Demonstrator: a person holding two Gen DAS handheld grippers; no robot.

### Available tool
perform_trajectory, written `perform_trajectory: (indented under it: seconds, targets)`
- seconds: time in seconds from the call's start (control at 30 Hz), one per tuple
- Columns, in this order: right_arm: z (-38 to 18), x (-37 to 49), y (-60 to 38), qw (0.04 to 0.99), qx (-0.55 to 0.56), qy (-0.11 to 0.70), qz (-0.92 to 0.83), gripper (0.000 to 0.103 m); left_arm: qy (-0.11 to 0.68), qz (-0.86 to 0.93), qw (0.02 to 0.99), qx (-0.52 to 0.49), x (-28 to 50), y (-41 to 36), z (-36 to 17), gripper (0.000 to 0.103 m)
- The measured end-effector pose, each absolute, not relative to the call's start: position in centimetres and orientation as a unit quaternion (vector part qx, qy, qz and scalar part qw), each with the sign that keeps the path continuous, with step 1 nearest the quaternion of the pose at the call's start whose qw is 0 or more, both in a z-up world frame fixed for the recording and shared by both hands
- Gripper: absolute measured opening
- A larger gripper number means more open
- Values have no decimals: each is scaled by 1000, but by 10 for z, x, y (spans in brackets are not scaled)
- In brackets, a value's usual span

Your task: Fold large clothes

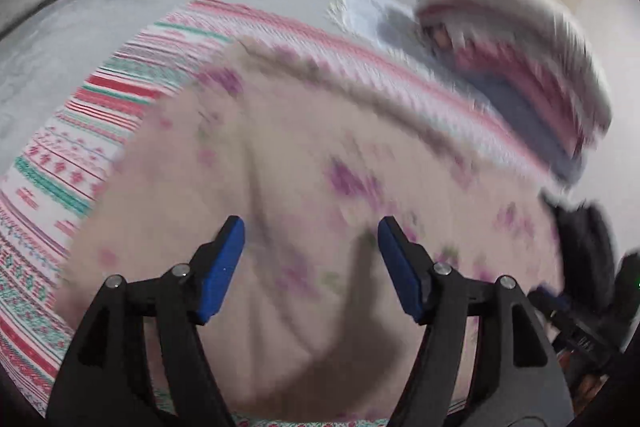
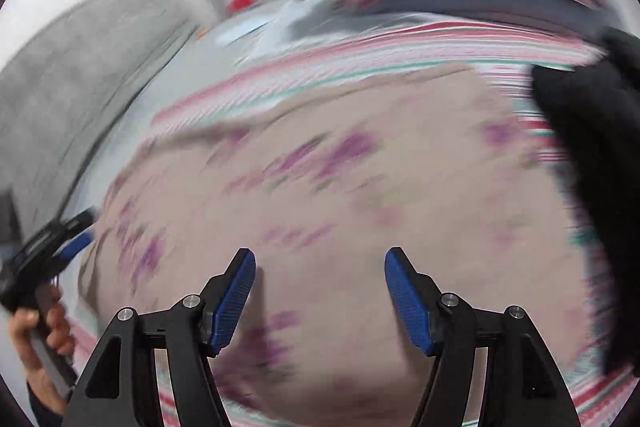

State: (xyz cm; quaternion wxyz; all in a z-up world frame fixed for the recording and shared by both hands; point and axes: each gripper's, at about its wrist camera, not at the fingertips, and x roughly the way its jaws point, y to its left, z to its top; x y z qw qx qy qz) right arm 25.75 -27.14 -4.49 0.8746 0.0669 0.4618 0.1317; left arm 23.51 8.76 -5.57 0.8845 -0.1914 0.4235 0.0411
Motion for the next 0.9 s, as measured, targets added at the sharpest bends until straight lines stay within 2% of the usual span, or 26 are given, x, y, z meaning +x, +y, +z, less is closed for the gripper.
perform_trajectory:
  seconds: [0.1, 0.23, 0.4, 0.47, 0.67, 0.9]
  targets:
    - [-61, 262, -261, 877, 45, 464, 116, 69, 434, 66, 892, -112, 245, 67, -65, 71]
    - [-85, 285, -261, 866, 54, 483, 116, 69, 431, 60, 892, -120, 247, 73, -61, 72]
    - [-83, 283, -251, 874, 39, 474, 98, 69, 434, 48, 892, -117, 258, 71, -45, 73]
    - [-76, 281, -258, 879, 65, 461, 100, 69, 438, 37, 891, -111, 274, 62, -35, 80]
    - [-46, 267, -303, 886, 185, 416, 90, 69, 464, -62, 882, -50, 354, 3, -12, 81]
    - [-48, 266, -322, 868, 216, 435, 101, 69, 544, -120, 829, 41, 436, -59, -41, 81]
